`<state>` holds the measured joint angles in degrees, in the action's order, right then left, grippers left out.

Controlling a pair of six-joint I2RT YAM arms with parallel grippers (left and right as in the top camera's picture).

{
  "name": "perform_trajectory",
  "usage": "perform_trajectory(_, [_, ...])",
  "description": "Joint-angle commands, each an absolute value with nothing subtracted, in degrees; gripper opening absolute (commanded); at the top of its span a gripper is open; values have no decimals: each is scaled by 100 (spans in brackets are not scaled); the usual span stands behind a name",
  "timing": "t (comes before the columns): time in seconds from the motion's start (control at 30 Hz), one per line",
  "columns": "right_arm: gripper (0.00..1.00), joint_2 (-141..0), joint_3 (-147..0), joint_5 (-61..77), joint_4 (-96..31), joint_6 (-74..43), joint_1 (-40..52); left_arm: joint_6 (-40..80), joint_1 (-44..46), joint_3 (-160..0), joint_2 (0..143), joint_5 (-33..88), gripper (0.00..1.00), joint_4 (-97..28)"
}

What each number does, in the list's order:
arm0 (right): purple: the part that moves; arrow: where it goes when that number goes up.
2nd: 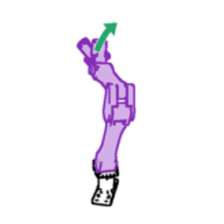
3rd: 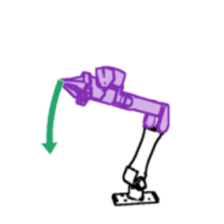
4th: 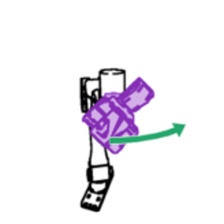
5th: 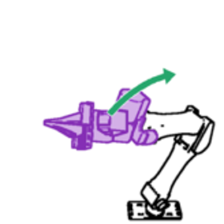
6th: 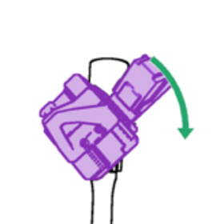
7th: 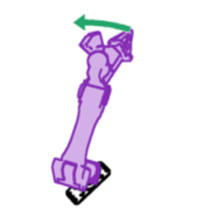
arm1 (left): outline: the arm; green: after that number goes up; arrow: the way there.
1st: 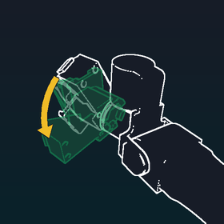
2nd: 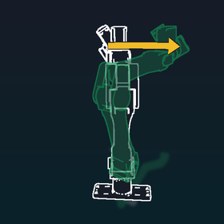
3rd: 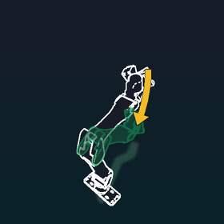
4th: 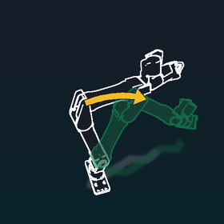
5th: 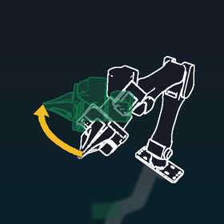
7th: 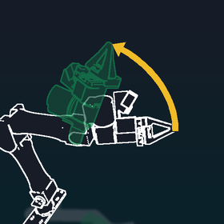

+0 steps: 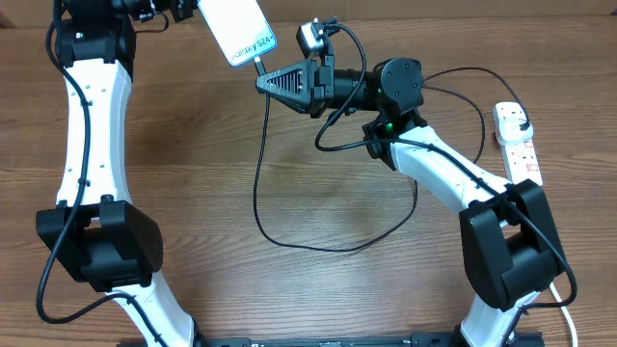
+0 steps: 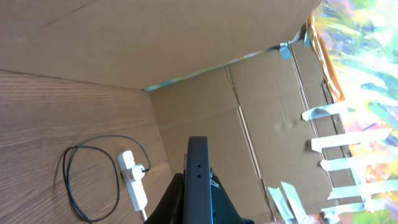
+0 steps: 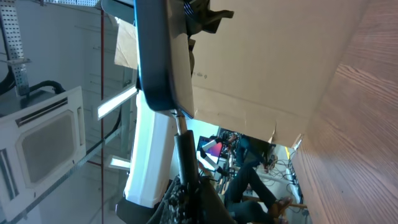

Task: Plug charger to phone and switch on socket
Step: 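Align the USB-C plug under the phone's charging port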

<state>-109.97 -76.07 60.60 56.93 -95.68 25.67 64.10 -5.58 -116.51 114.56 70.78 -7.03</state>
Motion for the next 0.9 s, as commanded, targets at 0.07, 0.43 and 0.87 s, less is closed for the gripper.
perform_trajectory(0.07, [4, -10842, -7675, 5494, 5649, -9623, 2536, 6165, -392, -11705, 11450, 8079, 6, -692])
perform_trajectory(0.43, [4, -10844, -7675, 5555, 5647, -9550, 2536, 6125, -250, -11705, 11450, 8803, 7, -676])
perform_trajectory(0.87, [4, -10842, -7675, 5575, 5452, -9417, 2536, 6464, -217, -11705, 11448, 8545, 4, -683])
